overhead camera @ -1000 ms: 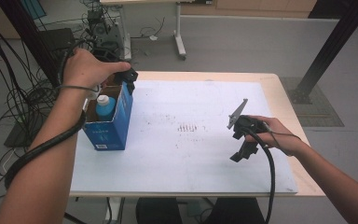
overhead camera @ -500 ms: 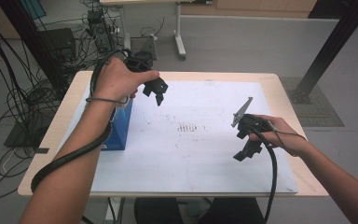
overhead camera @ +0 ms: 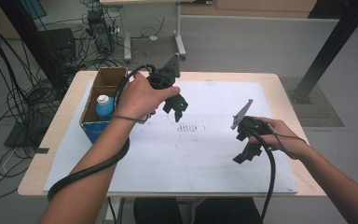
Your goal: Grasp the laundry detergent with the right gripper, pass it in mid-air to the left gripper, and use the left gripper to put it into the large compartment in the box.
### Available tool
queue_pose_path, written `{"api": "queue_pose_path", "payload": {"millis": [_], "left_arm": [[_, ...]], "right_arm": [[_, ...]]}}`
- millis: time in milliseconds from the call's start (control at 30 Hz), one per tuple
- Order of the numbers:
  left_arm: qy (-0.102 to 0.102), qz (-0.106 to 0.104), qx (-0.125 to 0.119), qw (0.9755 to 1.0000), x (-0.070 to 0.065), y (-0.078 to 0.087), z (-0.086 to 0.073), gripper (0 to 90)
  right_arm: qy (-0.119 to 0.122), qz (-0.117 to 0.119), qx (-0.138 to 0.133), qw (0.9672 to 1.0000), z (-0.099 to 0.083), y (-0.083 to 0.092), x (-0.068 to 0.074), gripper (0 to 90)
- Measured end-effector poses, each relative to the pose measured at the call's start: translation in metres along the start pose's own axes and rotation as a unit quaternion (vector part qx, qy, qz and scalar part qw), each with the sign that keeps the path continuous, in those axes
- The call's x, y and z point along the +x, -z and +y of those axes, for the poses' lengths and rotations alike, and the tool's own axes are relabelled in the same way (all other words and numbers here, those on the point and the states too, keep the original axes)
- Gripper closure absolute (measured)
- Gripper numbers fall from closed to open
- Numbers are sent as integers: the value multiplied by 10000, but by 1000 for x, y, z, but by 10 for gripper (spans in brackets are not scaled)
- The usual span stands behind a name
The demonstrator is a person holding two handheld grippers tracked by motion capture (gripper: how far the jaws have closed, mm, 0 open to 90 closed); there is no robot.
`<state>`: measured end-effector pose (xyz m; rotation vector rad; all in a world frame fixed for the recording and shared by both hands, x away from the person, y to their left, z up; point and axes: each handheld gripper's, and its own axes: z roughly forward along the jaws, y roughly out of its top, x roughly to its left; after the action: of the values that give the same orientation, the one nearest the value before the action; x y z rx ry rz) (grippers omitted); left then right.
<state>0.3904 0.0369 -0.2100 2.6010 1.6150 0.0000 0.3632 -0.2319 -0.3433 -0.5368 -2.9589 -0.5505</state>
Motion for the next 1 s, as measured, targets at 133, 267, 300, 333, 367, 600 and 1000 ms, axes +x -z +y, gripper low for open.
{"api": "queue_pose_path", "payload": {"millis": [133, 267, 300, 333, 367, 600, 1000], "left_arm": [[-51, -25, 13, 10000, -6, -7, 0, 46], [-90, -41, 39, 9999, -10, -16, 0, 46], [-111, -40, 38, 9999, -11, -18, 0, 46], [-117, -48, 40, 9999, -13, -20, 0, 46], [-119, -52, 26, 9999, -13, -22, 0, 46], [-171, -93, 28, 9998, -20, -37, -2, 46], [-187, -180, 132, 9996, -22, -56, -6, 48]], "right_arm": [[-6, -9, -2, 10000, 0, 1, 1, 43], [-17, -18, -44, 10000, 0, 1, 1, 43], [-16, -15, -54, 10000, 0, 1, 1, 43], [-19, -15, -57, 10000, 0, 1, 1, 43], [-19, -18, -54, 10000, 0, 1, 1, 43], [-27, -6, -44, 10000, -2, -1, 0, 43], [-73, 29, -9, 10000, -4, -2, 0, 42]]}}
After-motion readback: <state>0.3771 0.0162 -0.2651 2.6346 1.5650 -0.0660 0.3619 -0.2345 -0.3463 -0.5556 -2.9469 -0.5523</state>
